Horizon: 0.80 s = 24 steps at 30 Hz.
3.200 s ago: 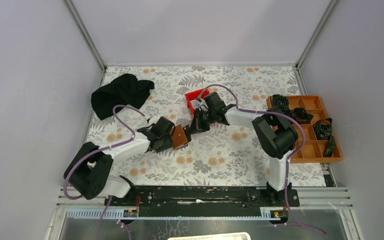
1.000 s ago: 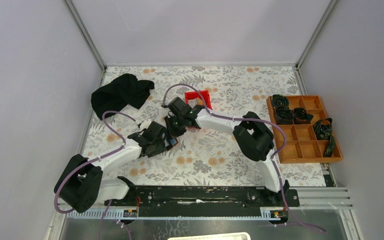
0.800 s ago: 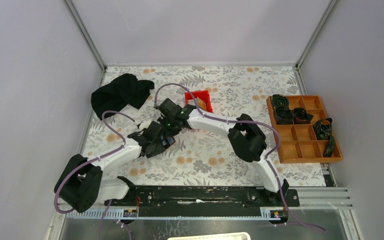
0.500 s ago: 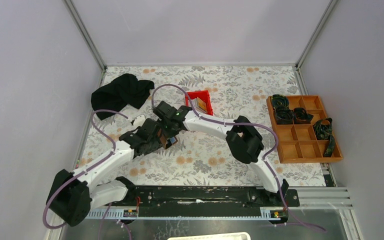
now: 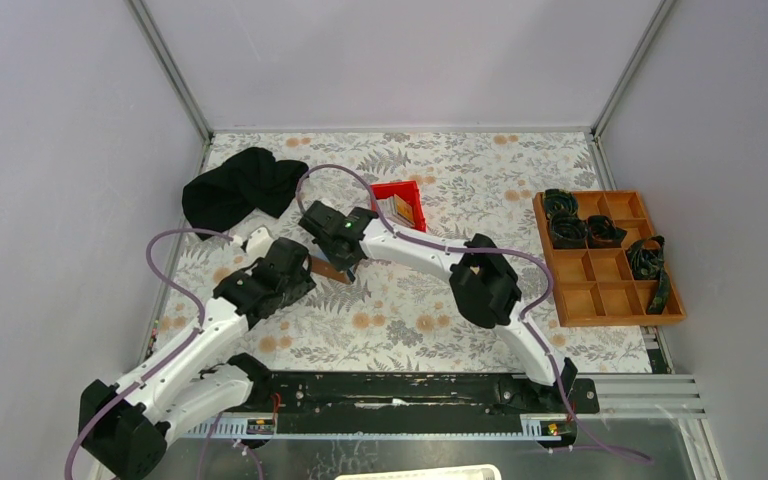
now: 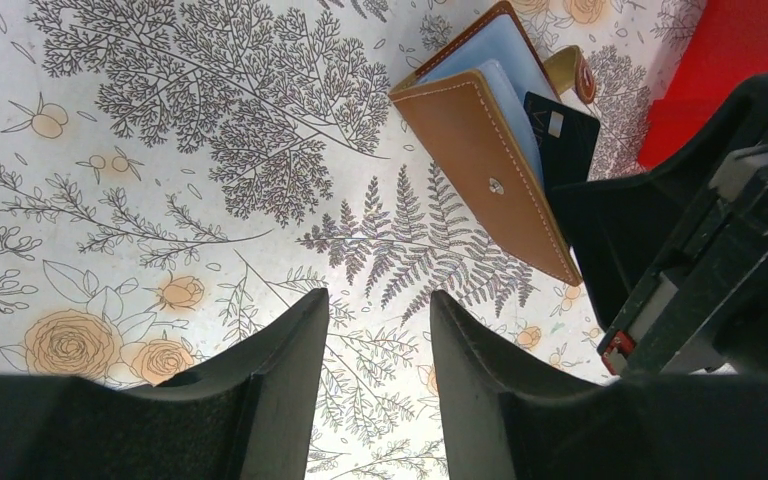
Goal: Put the credit cards into the card holder
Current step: Open the card holder at the center of the board.
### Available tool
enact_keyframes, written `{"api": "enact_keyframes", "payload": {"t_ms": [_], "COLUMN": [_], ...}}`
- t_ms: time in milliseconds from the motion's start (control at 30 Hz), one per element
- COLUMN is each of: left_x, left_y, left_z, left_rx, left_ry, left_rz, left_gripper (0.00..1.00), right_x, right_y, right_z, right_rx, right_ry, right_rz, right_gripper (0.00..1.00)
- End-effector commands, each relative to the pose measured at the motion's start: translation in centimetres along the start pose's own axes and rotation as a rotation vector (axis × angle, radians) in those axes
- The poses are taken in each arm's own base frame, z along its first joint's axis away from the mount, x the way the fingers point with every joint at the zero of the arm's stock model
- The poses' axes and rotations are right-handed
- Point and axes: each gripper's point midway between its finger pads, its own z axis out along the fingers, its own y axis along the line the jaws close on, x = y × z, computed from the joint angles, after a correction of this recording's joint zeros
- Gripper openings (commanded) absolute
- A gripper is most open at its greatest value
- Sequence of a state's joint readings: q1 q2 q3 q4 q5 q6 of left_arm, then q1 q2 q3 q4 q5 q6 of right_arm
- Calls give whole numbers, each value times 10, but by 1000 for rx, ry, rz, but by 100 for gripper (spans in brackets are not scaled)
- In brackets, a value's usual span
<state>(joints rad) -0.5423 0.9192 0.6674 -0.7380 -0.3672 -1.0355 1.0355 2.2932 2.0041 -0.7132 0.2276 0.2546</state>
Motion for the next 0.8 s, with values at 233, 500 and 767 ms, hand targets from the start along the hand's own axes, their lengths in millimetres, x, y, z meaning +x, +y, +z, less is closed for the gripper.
{"api": "enact_keyframes", "payload": {"t_ms": [233, 500, 767], "left_x": [-10, -4, -6], "left_y": [1, 11, 21], "left_z": [0, 0, -3], "left_rx": [-4, -3, 11], "left_ry": [-61, -73, -114], "left_rz": [-140, -280, -386], "left_gripper": [50, 50, 50], "right_x": [24, 40, 49], "right_y": [-1, 7, 17], "right_z": [-9, -13, -12], "right_rx": [64, 77, 60], "right_ry": [25, 15, 4], "right_rz": [-98, -131, -125], "right_gripper": [0, 0, 0]}}
